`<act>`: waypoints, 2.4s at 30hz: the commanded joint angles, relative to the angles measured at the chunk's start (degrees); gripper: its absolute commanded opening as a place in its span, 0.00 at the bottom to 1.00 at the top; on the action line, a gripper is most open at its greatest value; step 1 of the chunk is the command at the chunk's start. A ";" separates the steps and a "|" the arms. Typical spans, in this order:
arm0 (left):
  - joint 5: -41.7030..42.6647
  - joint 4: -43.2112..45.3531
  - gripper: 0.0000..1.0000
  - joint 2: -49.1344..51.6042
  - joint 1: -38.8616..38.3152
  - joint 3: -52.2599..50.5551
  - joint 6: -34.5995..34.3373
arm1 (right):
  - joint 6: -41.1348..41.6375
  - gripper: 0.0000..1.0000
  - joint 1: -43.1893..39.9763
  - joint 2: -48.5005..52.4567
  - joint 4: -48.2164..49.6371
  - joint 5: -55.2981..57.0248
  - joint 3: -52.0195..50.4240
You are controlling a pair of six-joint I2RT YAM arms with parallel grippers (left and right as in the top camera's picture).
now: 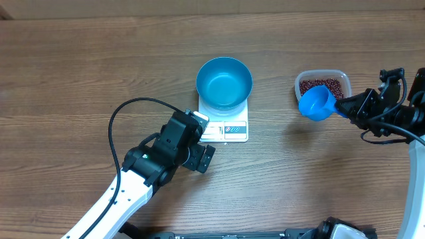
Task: Scoop item into bowl and weigh 150g on scale
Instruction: 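Lower the blue scoop with the right gripper into the bean tub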
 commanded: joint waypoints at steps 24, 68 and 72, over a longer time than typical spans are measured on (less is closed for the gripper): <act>0.46 0.02 1.00 0.09 0.35 1.38 0.66 | -4.94 0.04 -0.22 -0.90 -3.85 0.15 1.51; 0.46 0.02 1.00 0.09 0.35 1.38 0.66 | -5.64 0.04 0.76 16.00 5.60 20.59 24.94; 0.46 0.02 1.00 0.09 0.35 1.38 0.66 | -8.15 0.04 0.76 16.00 7.13 22.47 24.92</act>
